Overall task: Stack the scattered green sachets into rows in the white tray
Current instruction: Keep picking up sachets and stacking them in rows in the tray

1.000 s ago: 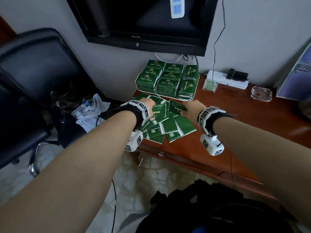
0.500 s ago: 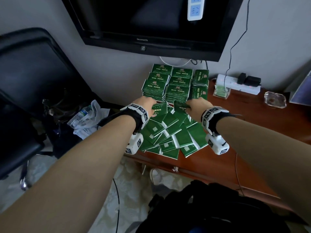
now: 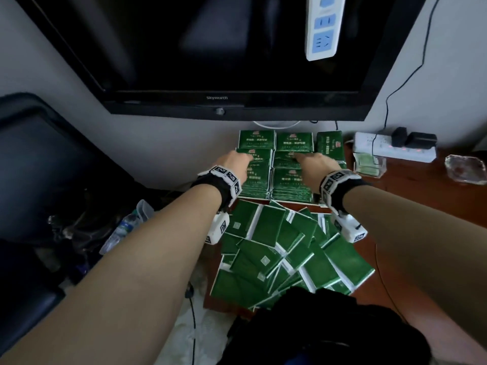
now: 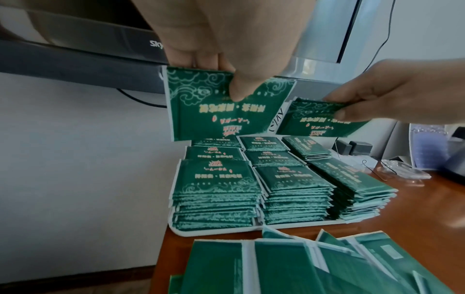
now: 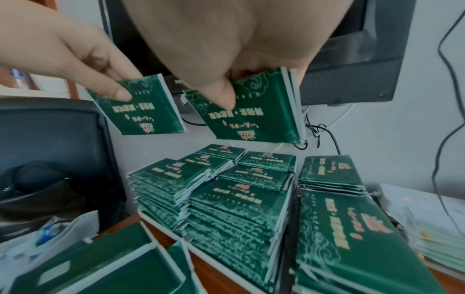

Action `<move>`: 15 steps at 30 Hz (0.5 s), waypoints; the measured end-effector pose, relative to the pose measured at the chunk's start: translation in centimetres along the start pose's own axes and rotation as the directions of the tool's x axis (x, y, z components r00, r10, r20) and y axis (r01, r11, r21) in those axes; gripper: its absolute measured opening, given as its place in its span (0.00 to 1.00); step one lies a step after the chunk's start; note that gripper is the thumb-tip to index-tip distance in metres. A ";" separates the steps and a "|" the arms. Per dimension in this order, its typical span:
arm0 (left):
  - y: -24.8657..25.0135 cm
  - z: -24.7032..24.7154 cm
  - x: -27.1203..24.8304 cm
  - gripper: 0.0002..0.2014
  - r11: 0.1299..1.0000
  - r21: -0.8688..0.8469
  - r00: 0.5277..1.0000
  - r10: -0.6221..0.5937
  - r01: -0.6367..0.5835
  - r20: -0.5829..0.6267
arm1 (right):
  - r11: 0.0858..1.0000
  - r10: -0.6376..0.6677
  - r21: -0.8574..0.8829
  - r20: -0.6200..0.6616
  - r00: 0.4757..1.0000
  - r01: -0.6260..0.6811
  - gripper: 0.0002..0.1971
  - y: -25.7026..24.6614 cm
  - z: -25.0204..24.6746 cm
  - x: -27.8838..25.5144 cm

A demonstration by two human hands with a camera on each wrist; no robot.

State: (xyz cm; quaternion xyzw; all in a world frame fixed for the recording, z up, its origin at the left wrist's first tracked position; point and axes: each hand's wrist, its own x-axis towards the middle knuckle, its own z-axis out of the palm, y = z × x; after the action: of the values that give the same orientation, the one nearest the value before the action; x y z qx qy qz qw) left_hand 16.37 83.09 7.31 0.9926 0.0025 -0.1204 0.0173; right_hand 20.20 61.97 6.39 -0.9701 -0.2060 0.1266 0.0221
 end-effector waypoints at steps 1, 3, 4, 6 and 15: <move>-0.3 0.1 1.1 0.28 1.000 0.011 1.000 0.021 -0.021 -0.002 | 1.000 0.009 0.000 0.001 1.000 -0.009 0.27 0.2 0.1 1.1; -0.9 0.4 3.2 0.29 0.998 0.031 0.999 0.048 -0.048 -0.005 | 0.999 0.033 -0.004 0.005 0.999 -0.033 0.28 0.4 0.3 2.8; -1.2 0.5 4.2 0.29 0.997 0.046 0.998 0.062 -0.061 -0.008 | 0.999 0.041 -0.008 0.005 0.999 -0.041 0.30 0.6 0.4 3.7; -1.8 0.8 6.0 0.29 0.994 0.066 0.996 0.091 -0.090 -0.013 | 0.999 0.041 0.001 -0.008 0.999 -0.041 0.32 1.1 0.7 5.2; -2.8 3.6 12.5 0.34 0.984 0.036 0.981 0.175 -0.173 -0.079 | 0.999 0.002 -0.034 -0.030 1.000 -0.003 0.35 2.7 2.7 10.3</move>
State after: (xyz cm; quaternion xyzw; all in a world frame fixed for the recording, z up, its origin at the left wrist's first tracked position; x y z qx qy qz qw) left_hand 27.60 85.80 0.72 0.9932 -0.0855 -0.0777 0.0134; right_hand 29.68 63.61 1.08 -0.9724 -0.2064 0.1087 0.0084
